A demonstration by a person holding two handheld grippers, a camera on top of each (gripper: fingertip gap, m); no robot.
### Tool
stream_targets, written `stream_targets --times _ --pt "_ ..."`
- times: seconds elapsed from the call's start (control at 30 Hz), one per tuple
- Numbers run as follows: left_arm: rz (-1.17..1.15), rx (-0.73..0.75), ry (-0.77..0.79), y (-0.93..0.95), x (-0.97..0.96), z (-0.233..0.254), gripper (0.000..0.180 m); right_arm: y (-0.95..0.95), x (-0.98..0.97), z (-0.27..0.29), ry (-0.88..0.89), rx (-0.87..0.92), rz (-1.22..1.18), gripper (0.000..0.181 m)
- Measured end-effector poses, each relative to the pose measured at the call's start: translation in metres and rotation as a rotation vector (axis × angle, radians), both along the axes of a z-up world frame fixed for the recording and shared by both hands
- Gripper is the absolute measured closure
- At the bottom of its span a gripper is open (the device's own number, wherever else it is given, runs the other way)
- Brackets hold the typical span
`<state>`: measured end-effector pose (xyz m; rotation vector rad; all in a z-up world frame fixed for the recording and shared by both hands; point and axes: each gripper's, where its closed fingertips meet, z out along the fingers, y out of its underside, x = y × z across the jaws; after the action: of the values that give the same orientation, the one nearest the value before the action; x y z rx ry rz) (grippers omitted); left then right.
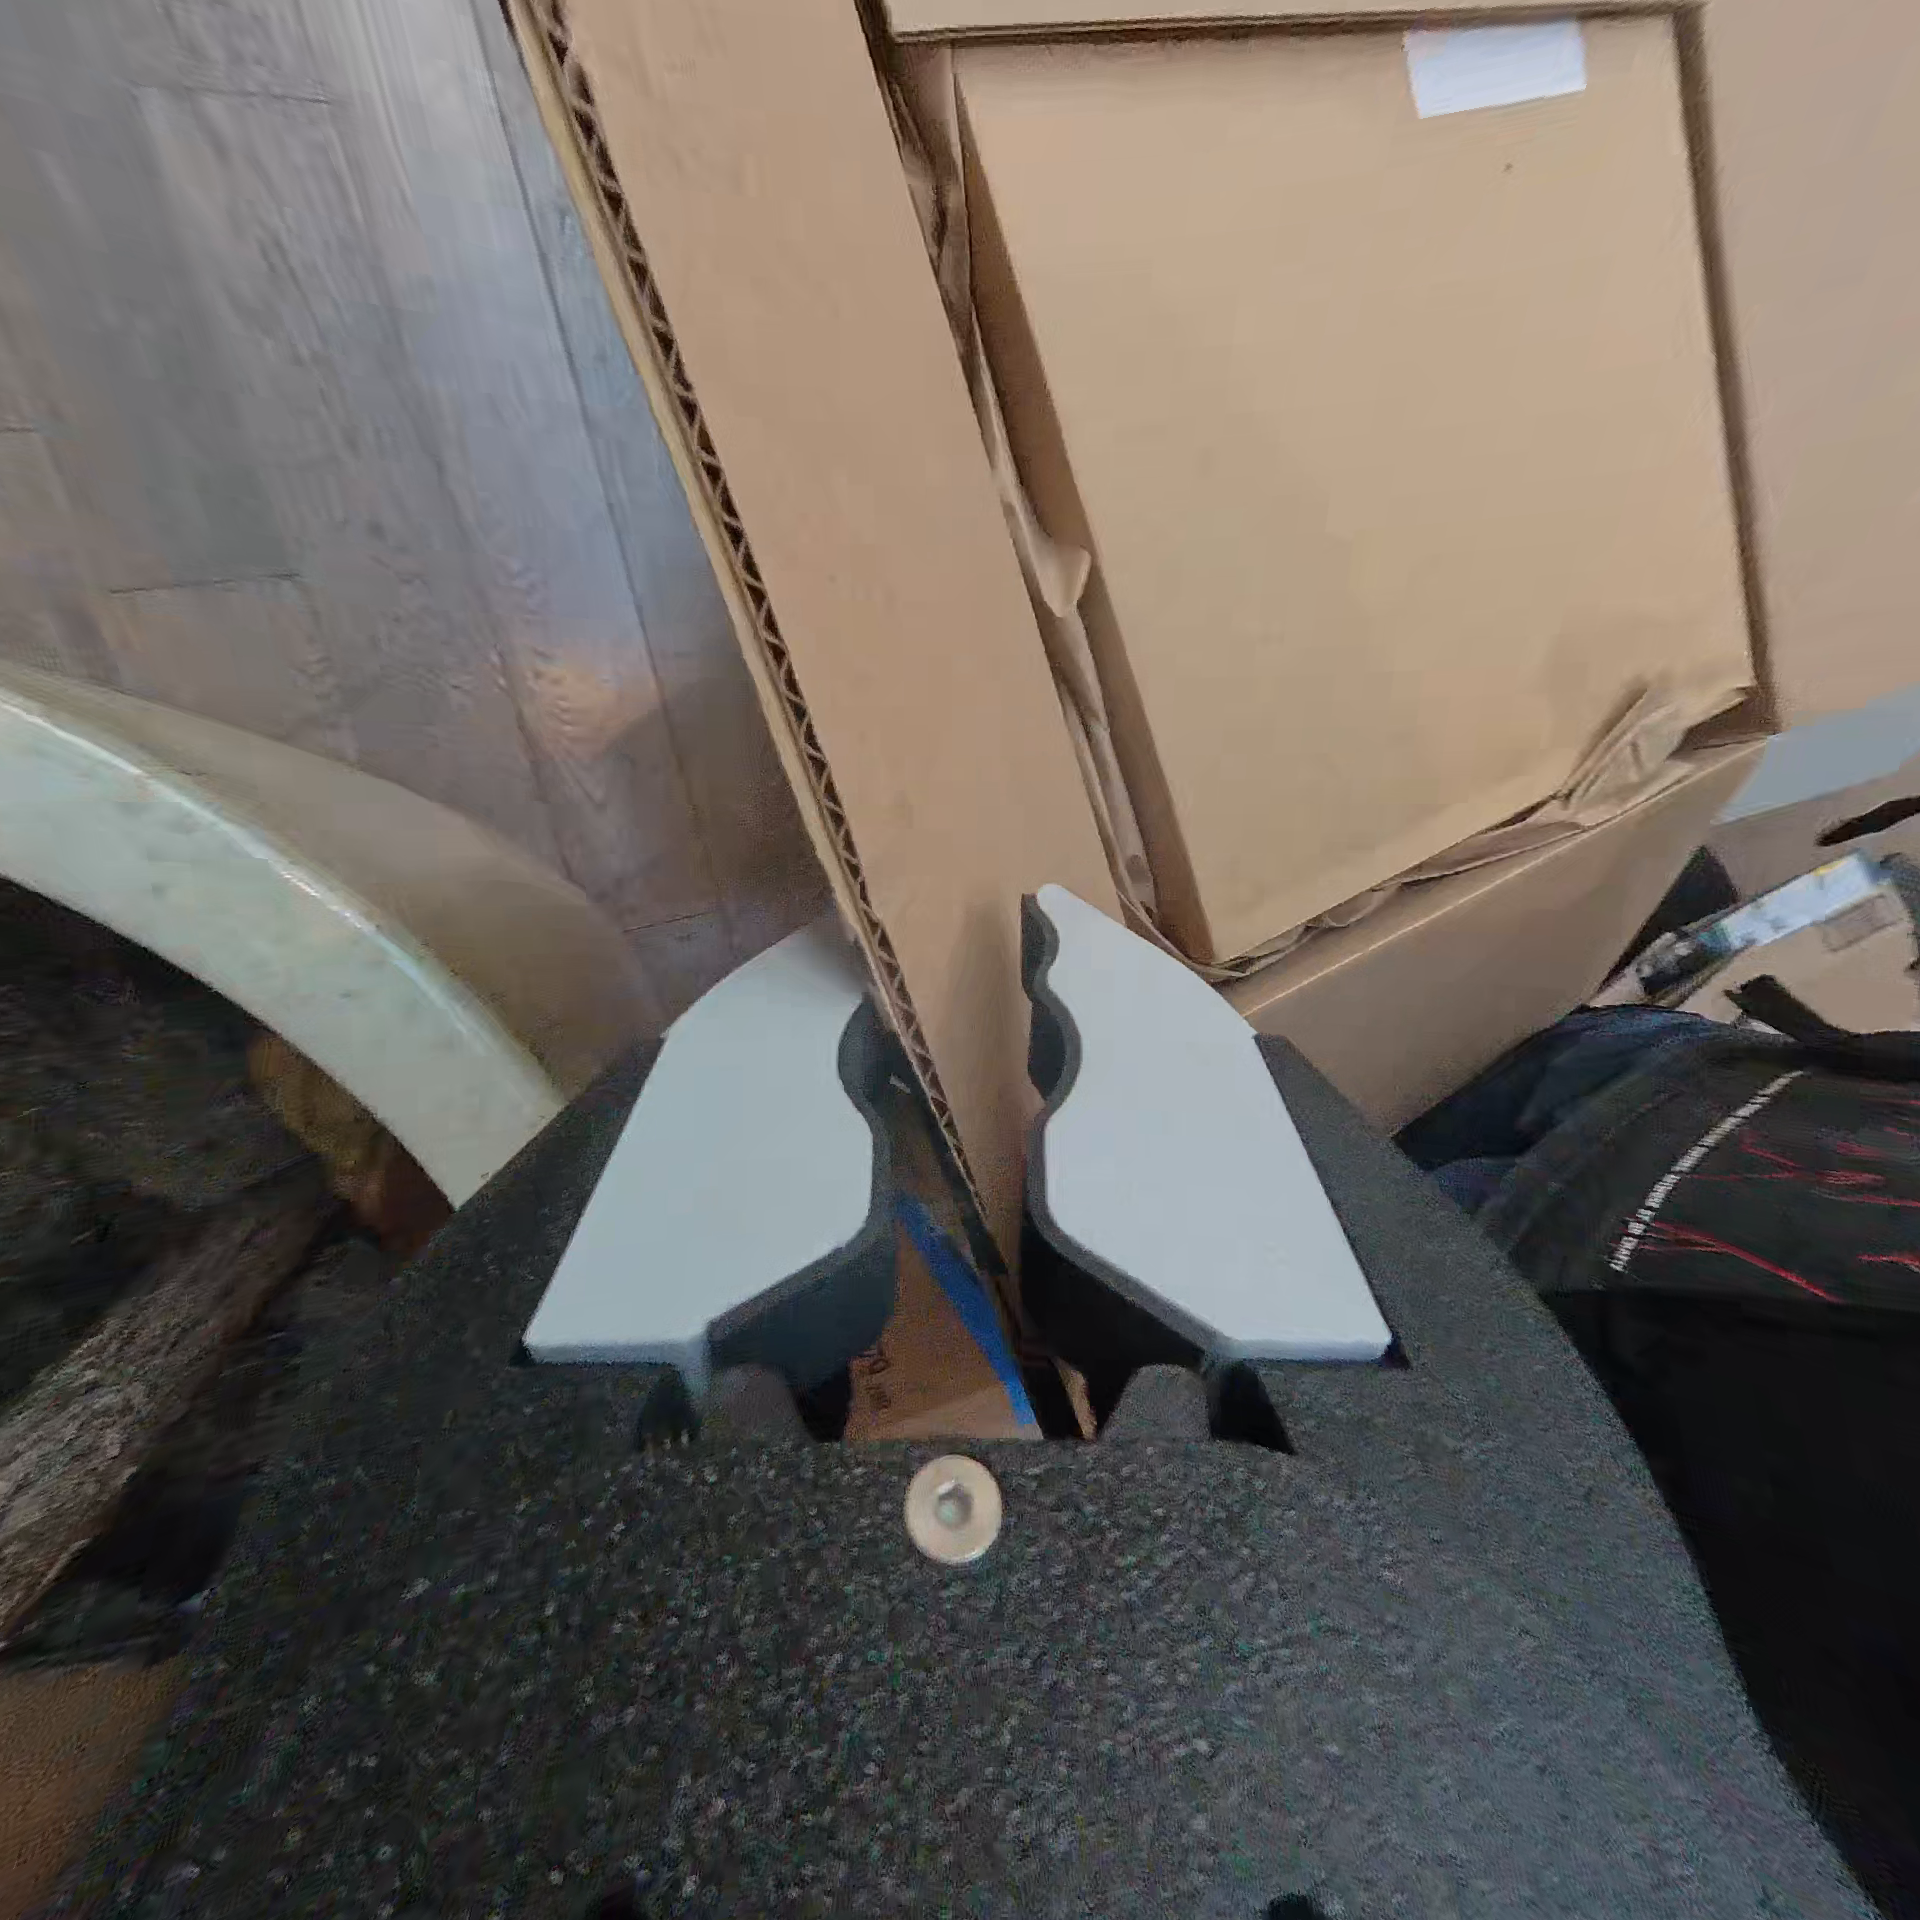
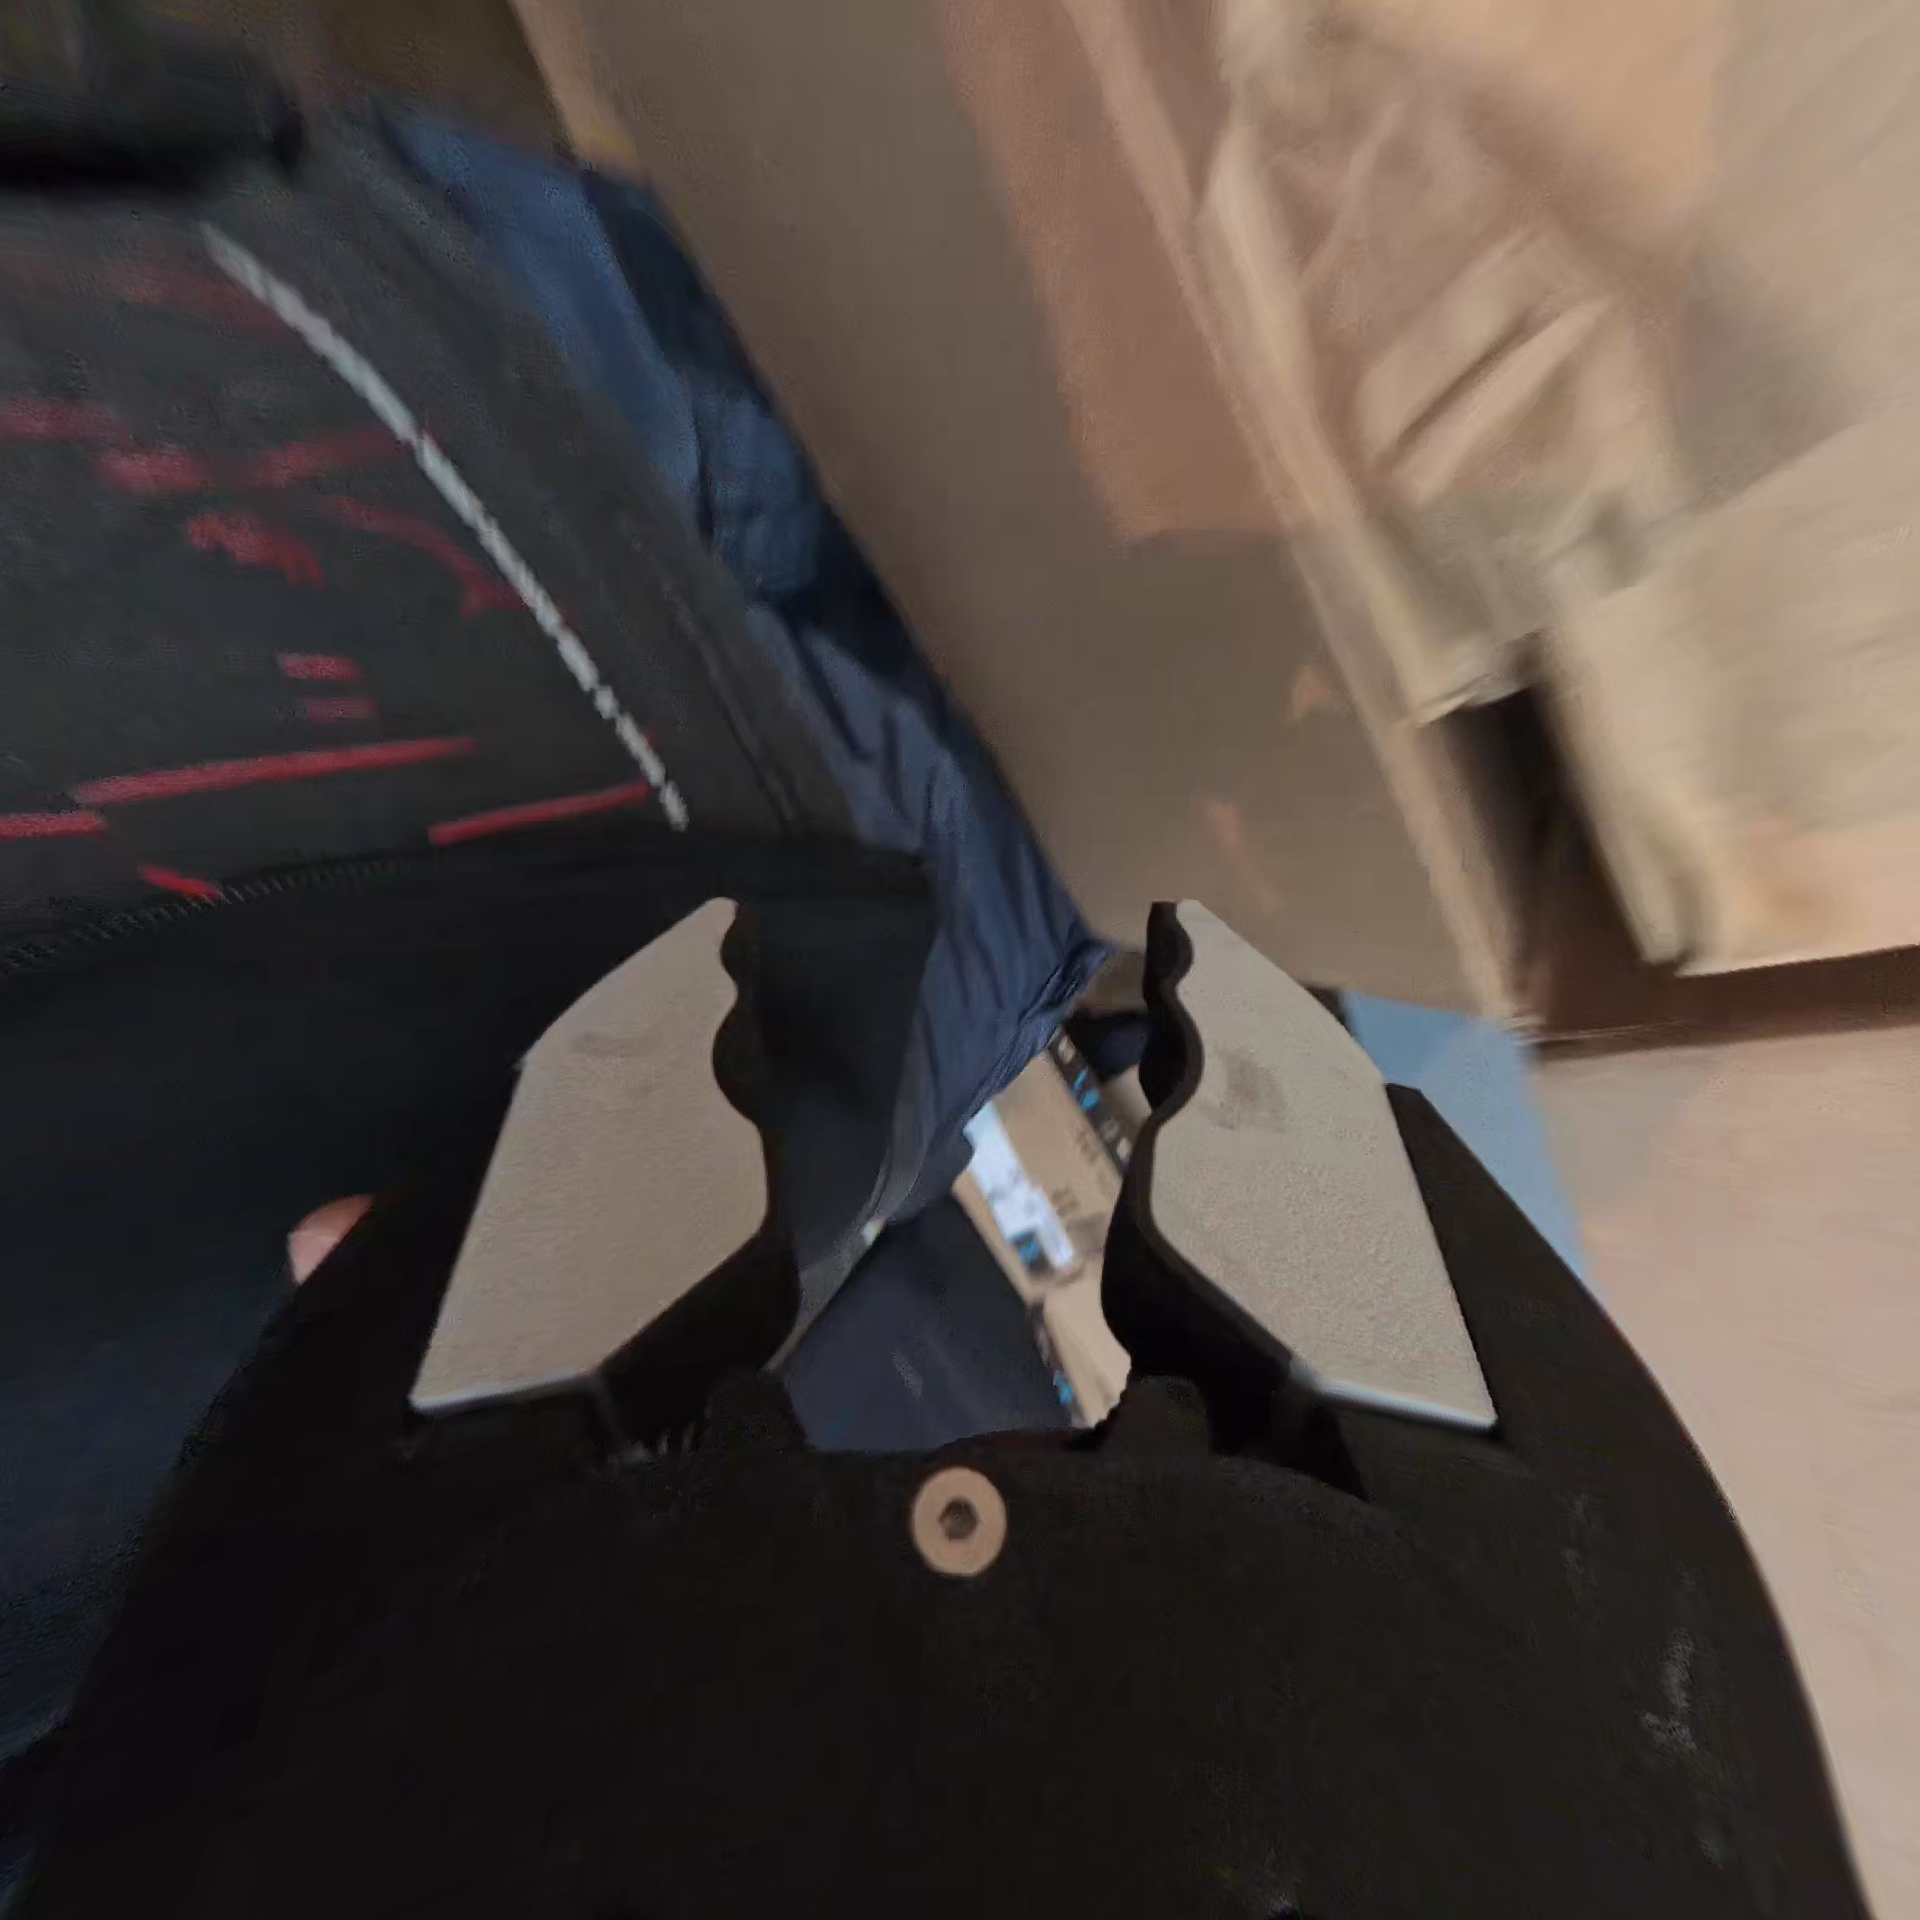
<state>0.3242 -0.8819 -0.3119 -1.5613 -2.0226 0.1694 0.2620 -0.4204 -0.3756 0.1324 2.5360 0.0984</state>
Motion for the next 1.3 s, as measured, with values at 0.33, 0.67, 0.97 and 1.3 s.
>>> stream_targets --times 0.33,0.67,0.97,1.3 --pt "0.034 -0.630 0.115 0.022 -0.049 0.101 0.123 -0.155 -0.269 -0.051 0.494 -0.362 -0.464 0.094" --pt "-0.012 -0.025 0.227 0.177 -0.150 -0.005 0.123 -0.210 -0.318 -0.052 0.558 -0.421 -0.549 0.095" --pt "0.029 0.169 0.176 0.149 -0.255 -0.072 0.124 -0.216 -0.325 -0.008 0.650 -0.586 -0.553 0.096" --pt "-0.037 0.195 0.166 0.171 -0.259 -0.071 0.125 -0.276 -0.436 0.067 1.167 -0.644 -0.218 0.084"
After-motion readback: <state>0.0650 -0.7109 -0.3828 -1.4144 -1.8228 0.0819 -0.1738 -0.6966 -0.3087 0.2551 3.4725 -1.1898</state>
